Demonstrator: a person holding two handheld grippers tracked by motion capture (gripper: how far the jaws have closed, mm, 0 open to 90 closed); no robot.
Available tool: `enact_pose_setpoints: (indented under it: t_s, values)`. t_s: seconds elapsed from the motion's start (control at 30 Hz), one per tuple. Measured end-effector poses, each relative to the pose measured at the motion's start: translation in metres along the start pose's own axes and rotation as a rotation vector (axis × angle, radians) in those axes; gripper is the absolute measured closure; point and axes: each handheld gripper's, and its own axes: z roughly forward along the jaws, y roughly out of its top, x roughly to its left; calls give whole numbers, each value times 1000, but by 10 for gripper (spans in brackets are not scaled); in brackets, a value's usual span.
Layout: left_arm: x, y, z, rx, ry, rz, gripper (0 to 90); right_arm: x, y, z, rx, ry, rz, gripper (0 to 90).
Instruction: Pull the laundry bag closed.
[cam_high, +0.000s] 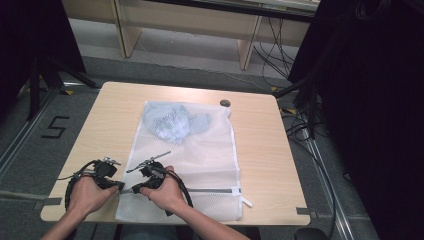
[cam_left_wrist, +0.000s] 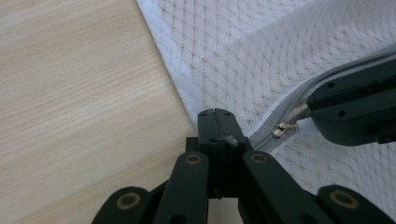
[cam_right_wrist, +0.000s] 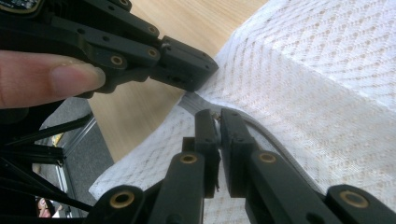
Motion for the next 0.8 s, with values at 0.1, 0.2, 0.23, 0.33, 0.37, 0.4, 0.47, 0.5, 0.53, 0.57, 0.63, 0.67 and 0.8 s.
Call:
enact_pose_setpoints:
  t_s: [0.1, 0.2, 0.23, 0.33, 0.37, 0.4, 0.47, 0.5, 0.53, 0.57, 0.63, 0.67, 0.8]
  values:
    - [0, 0, 0, 0, 0, -1, 900, 1, 0, -1, 4, 0, 7, 870]
    - [-1, 0, -1, 2, 8, -13, 900, 0, 0, -2, 5, -10, -1, 870]
    - [-1, 0, -1, 2, 9, -11, 900, 1, 0, -3, 9, -5, 13, 869]
    - [0, 0, -1, 5, 7, -8, 900, 0, -1, -5, 10, -8, 12, 870]
    - [0, 0, 0, 2, 4, -7, 900, 1, -1, -5, 13, -11, 23, 870]
    - [0, 0, 0, 2, 4, -7, 900, 1, -1, -5, 13, -11, 23, 870]
    - [0, 0, -1, 3, 9, -8, 900, -1, -1, -6, 3, -13, -1, 870]
    - [0, 0, -1, 2, 9, -7, 900, 0, -1, -6, 10, -13, 18, 870]
    - [1, 0, -1, 5, 1, -6, 900, -1, -1, -7, 6, -11, 1, 869]
    - [0, 0, 0, 3, 3, -7, 900, 0, -1, -8, 9, -12, 16, 870]
    - [0, 0, -1, 3, 3, -6, 900, -1, -1, -8, 7, -17, 12, 870]
    - [0, 0, -1, 6, 7, -7, 900, -4, -1, -9, -1, -9, -23, 869]
    - [1, 0, -1, 3, 1, -7, 900, -3, -1, -11, 8, -16, 18, 869]
